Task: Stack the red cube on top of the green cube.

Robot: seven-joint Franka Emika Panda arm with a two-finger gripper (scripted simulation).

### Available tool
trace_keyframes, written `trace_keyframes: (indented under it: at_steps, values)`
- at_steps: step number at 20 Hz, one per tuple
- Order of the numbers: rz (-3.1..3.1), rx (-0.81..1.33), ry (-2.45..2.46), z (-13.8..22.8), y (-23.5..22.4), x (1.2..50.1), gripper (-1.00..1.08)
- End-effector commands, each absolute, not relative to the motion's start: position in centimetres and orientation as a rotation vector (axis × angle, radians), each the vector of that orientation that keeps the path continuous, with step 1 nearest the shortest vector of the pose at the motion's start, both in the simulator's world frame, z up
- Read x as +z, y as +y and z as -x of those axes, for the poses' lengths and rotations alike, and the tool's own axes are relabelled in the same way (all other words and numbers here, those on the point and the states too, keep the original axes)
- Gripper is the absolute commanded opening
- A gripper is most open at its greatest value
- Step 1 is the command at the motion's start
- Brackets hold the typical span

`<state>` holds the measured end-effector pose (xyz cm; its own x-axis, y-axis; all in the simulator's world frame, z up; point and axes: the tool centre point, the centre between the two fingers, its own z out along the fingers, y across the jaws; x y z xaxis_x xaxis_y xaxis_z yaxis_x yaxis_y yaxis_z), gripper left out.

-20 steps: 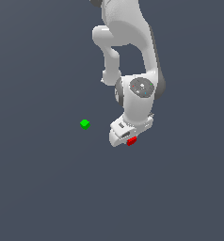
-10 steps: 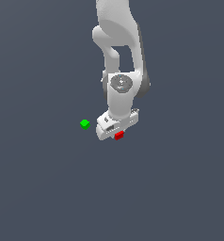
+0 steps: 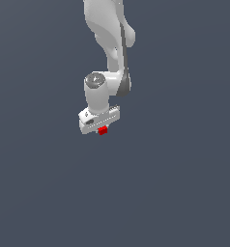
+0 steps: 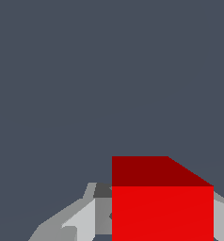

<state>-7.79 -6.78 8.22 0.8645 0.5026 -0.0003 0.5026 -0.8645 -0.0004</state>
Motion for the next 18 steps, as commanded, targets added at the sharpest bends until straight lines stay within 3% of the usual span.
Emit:
trace_keyframes:
  at_steps: [1,9,17,18]
  values:
    - [3.033,-0.001,-0.818,9.3,-9.0,7.8,-1.00]
    - [3.033,0.000,-0.819,12.4,-14.4,6.5,-1.00]
    - [3.033,0.000,-0.820,13.3,-16.1,6.1,-1.00]
    - [3.033,0.000,-0.820,13.3,-16.1,6.1,1.00]
